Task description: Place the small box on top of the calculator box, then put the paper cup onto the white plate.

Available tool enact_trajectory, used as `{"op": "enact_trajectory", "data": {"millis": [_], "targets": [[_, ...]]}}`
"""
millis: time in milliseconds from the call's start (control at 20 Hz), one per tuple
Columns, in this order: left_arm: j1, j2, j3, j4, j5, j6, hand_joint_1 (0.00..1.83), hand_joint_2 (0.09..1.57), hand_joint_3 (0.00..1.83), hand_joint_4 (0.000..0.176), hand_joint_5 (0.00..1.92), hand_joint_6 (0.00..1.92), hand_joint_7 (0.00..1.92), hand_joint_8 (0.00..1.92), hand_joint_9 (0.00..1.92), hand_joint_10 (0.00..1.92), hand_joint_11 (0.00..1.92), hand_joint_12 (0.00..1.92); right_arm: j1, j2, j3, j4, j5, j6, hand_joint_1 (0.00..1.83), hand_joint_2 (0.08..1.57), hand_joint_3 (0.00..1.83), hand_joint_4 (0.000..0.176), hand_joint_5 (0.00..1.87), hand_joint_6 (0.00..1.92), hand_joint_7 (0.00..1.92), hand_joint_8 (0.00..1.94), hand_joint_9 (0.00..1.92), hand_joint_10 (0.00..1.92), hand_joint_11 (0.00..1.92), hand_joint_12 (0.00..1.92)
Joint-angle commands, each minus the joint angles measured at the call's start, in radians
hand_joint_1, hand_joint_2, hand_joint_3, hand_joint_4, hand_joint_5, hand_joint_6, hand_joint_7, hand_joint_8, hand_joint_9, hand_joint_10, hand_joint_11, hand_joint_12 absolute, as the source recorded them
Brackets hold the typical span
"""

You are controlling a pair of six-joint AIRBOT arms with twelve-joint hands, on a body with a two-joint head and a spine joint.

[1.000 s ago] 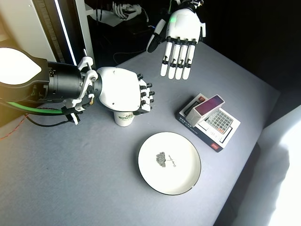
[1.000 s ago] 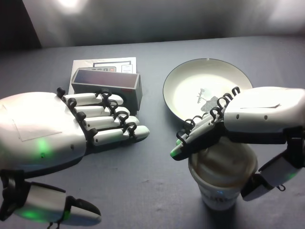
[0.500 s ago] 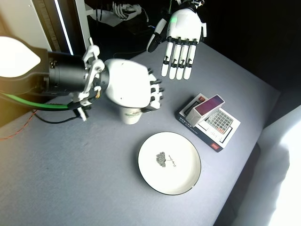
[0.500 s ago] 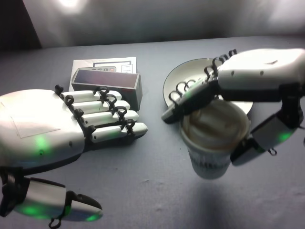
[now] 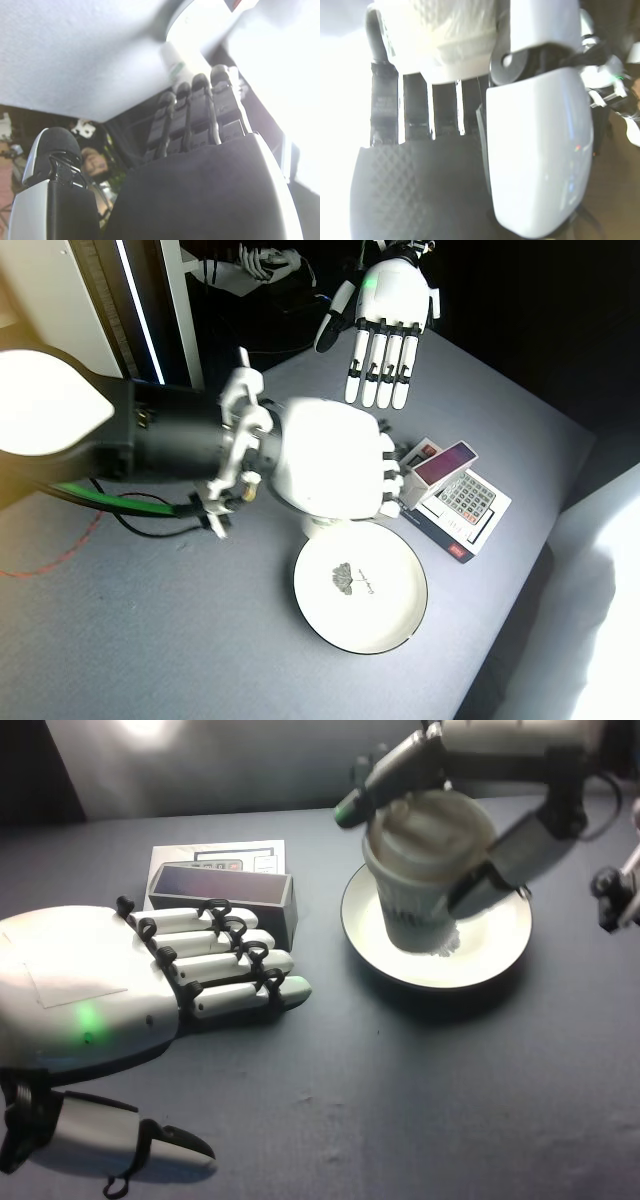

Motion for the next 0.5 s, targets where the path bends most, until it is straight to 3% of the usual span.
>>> {"op": "enact_trajectory", "data": {"millis": [0, 100, 150, 350, 450], "targets": [[-0.013, 0.007, 0.001, -0.024, -0.079, -0.003, 0.24, 1.16, 0.0, 0.0, 0.02, 0.01, 0.05, 0.02, 0.05, 0.02, 0.04, 0.02, 0.01, 0.002, 0.019, 0.085, 0.042, -0.028, 1.49, 1.1, 0.0, 0.0, 0.88, 1.0, 1.04, 0.76, 0.99, 0.95, 0.82, 1.56], [-0.017, 0.007, 0.001, -0.024, -0.075, -0.003, 0.27, 1.15, 0.0, 0.0, 0.07, 0.0, 0.09, 0.0, 0.08, 0.01, 0.05, 0.05, -0.01, -0.03, 0.066, 0.173, 0.051, -0.097, 1.49, 1.11, 0.0, 0.0, 0.85, 1.03, 1.0, 0.83, 0.98, 0.97, 0.81, 1.57], [-0.017, 0.007, 0.001, -0.024, -0.075, -0.003, 0.26, 1.16, 0.0, 0.0, 0.07, 0.0, 0.1, 0.0, 0.09, 0.01, 0.01, 0.18, -0.023, -0.041, 0.085, 0.215, 0.062, -0.131, 1.49, 1.11, 0.0, 0.0, 0.84, 1.04, 0.99, 0.85, 0.99, 0.97, 0.82, 1.57], [-0.021, 0.007, -0.001, -0.024, -0.07, -0.003, 0.22, 1.17, 0.0, 0.0, 0.02, 0.0, 0.08, 0.0, 0.07, 0.0, 0.0, 0.12, -0.087, -0.097, 0.178, 0.358, 0.109, -0.197, 1.49, 1.1, 0.0, 0.0, 0.83, 1.04, 1.01, 0.82, 1.01, 0.93, 0.83, 1.54], [-0.022, 0.007, -0.001, -0.024, -0.07, -0.003, 0.27, 1.15, 0.0, 0.0, 0.06, 0.01, 0.1, 0.0, 0.08, 0.0, 0.0, 0.18, -0.109, -0.119, 0.21, 0.4, 0.121, -0.23, 1.49, 1.11, 0.0, 0.0, 0.83, 1.06, 1.0, 0.83, 1.0, 0.95, 0.82, 1.55]]}}
